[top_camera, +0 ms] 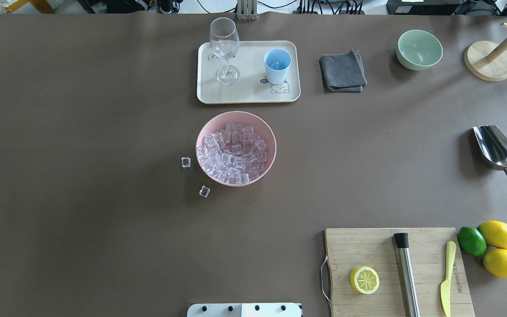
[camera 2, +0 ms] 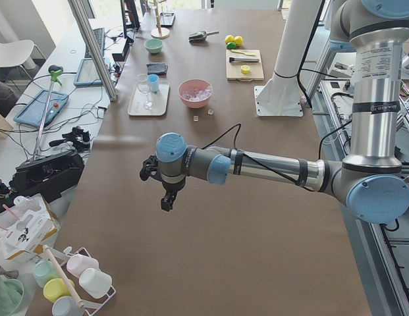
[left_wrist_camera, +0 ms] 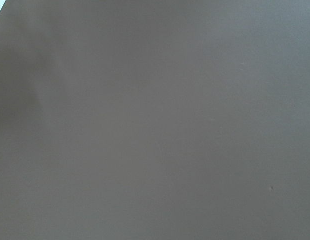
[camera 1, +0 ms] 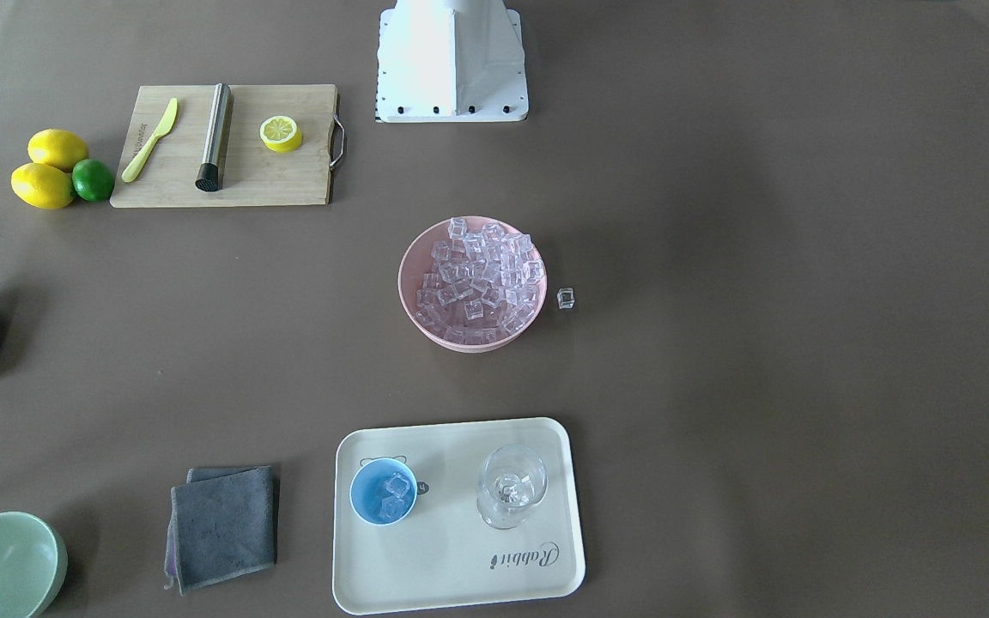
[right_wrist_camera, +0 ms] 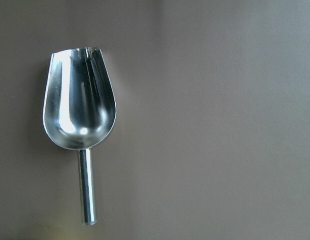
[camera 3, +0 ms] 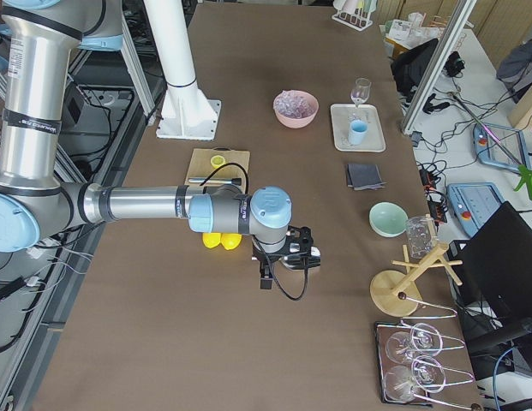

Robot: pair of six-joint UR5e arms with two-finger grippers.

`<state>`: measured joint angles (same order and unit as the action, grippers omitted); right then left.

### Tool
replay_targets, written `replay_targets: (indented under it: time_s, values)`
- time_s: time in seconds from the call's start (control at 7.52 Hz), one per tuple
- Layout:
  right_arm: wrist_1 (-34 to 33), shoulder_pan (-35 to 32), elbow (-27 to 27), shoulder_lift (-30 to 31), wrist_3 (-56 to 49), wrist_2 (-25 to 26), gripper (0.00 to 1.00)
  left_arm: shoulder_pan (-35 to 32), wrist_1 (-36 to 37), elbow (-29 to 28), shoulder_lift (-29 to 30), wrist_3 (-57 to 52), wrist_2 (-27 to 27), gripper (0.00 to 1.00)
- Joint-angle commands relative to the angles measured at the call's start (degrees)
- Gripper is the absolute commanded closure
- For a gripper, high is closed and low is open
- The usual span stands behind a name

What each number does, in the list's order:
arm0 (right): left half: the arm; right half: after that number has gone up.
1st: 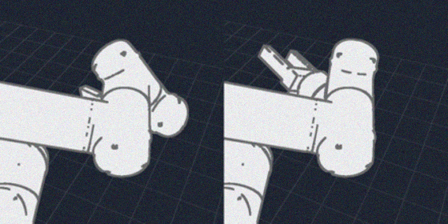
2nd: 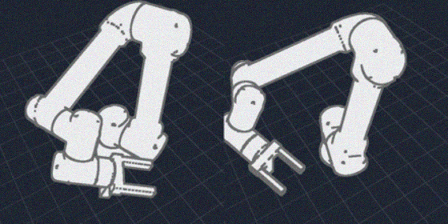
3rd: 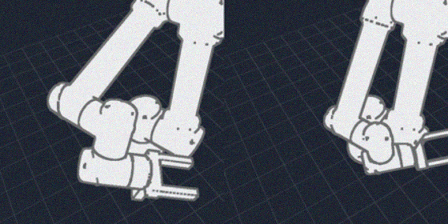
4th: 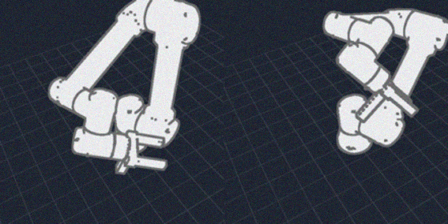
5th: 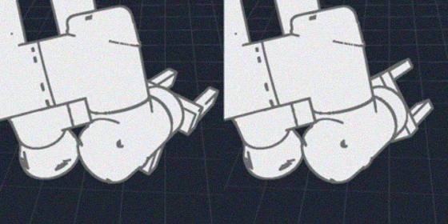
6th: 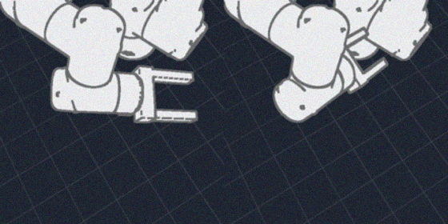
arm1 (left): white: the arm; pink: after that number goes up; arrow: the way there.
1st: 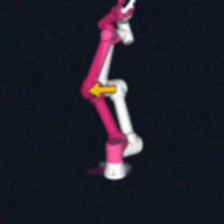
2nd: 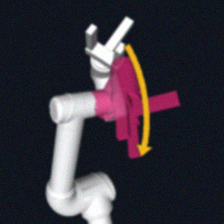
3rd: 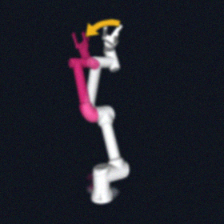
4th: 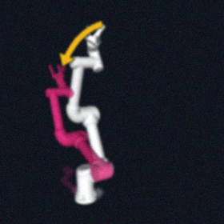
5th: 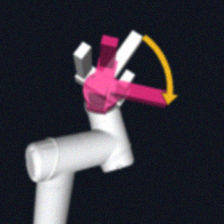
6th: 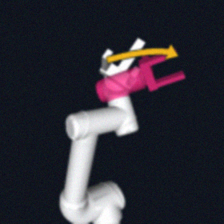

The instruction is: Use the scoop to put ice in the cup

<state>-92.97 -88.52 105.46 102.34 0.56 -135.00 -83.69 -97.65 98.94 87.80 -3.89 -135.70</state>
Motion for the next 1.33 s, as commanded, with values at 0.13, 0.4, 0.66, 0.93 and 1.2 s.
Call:
replay_targets:
  time_s: [0.13, 0.4, 0.66, 0.93, 1.2]
  values:
    - [-0.1, -0.5, 0.0, -0.1, 0.0, 0.4, 0.0, 0.0, 0.0, 0.0, 0.0, -0.1, 0.0, 0.01]
    - [-0.1, -0.5, 0.1, -0.1, 0.0, 0.4, 0.0, 0.0, 0.0, 0.1, 0.0, 0.0, 0.0, 0.01]
    - [-0.1, -0.6, -0.1, 0.0, 0.0, 0.4, 0.0, 0.0, 0.0, 0.4, 0.0, 0.0, 0.0, 0.01]
    - [-0.1, -0.6, -0.1, 0.1, 0.0, 0.4, 0.0, 0.0, 0.0, 0.7, 0.0, 0.1, 0.0, 0.01]
    - [-0.1, -0.6, -0.1, 0.1, -0.1, 0.4, 0.0, 0.0, -0.1, 0.7, 0.0, 0.1, 0.0, 0.01]
